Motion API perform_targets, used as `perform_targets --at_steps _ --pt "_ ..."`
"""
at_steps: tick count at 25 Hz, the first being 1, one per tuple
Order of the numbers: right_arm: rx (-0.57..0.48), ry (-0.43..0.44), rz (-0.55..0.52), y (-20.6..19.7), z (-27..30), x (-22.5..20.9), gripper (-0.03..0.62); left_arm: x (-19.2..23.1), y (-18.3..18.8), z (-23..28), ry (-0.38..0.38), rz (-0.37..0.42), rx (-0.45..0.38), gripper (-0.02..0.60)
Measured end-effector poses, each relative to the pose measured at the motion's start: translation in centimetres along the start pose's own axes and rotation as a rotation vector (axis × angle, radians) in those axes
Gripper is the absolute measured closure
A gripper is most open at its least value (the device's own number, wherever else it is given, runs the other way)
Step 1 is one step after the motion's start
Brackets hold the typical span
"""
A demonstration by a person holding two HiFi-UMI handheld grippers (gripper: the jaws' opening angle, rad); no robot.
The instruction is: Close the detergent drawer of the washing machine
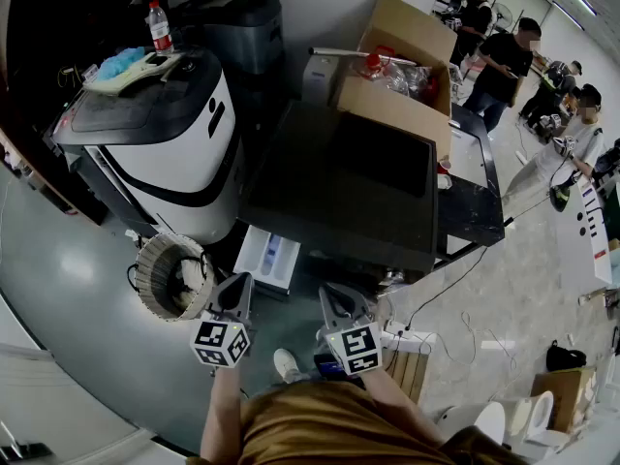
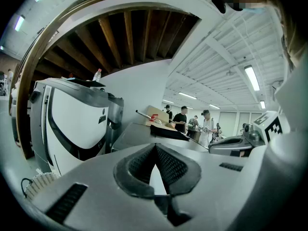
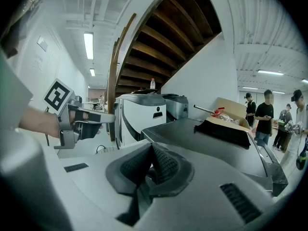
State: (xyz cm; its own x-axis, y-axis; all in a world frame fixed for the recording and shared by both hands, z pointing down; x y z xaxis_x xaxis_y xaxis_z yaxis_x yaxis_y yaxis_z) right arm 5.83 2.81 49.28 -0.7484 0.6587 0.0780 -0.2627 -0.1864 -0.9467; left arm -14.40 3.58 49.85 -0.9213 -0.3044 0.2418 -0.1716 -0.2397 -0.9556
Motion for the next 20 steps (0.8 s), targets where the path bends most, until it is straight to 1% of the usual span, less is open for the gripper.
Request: perform_targets --at_steps 5,10,13,15,20 --pt "0.003 0.007 -0.001 0.1 0.3 0.0 0.582 0.6 0.1 -0.2 -0.006 -0.027 -0.031 0.557" --pt "0.013 0.023 -0.001 -0.2 0.5 0.3 0.582 1.0 -0.4 -0.3 0.009 -0.040 -0.014 0.557" --pt "0.023 0.046 0.031 -0.8 0.9 0.4 0.582 1.3 -0.8 -0.4 0.012 -0.043 -0.005 0.557" --pt "0.030 0.056 0.049 -1.1 1.3 0.5 0.582 1.6 -1.1 -0.3 0.012 -0.036 0.009 0.557" --pt "0.047 0.071 0.043 -1.5 1.5 0.7 0.582 2.4 -2.3 -0.4 0.037 -0.035 0.050 0.557"
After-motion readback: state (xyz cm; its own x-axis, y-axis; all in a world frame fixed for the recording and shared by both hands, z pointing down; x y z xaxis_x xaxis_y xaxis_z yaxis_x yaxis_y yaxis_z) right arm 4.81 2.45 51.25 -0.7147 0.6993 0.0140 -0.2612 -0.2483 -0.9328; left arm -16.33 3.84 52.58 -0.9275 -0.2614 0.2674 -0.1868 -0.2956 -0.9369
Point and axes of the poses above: the fingertips, and each gripper's own axes: z forward along the fingers, x to its left, y out of its top, the point moved 5 cm from there along -z, backward along the fingers, and after that the axes turned 2 degrees about -x, right-handed, at the moved point
